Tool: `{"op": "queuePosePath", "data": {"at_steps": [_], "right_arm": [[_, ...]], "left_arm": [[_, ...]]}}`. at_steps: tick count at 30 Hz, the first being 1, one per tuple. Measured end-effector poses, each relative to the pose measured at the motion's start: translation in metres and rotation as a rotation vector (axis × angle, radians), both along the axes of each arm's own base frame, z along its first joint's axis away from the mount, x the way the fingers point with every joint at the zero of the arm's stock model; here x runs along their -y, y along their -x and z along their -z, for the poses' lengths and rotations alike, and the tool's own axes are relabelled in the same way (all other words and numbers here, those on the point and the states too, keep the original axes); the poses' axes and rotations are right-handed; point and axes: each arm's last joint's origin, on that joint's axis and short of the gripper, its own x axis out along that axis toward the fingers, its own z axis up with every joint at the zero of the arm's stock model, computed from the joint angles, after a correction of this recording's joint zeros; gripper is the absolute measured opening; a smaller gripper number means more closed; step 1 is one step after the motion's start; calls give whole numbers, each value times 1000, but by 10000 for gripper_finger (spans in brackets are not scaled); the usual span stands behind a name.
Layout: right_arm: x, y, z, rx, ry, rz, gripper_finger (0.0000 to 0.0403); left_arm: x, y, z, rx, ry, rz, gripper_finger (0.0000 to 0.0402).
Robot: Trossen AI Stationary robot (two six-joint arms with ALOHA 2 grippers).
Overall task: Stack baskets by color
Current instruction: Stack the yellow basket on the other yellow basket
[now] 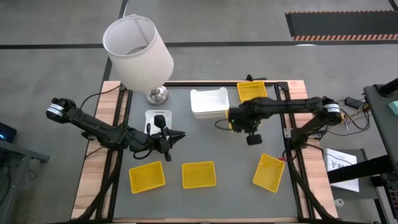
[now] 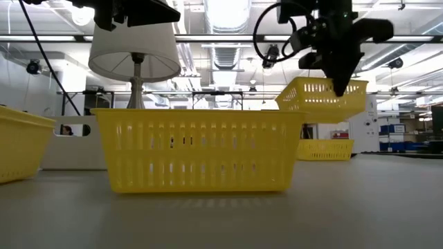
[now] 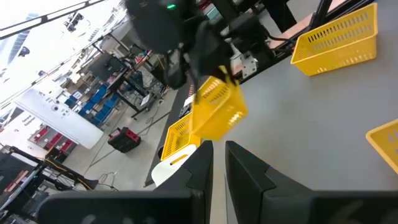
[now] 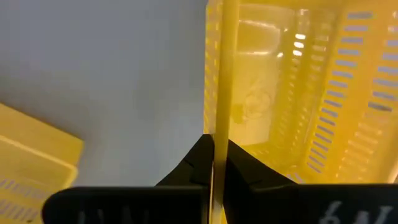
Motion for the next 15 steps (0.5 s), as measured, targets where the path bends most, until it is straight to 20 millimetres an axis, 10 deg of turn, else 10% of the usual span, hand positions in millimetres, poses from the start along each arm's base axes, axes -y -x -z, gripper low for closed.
{"op": "queuePosePath", "data": {"at_steps": [15], "right_arm": [[118,41,-8,107,79,74,8]], "left_arm": [[0,0,0,-3,-1,3,26]]}}
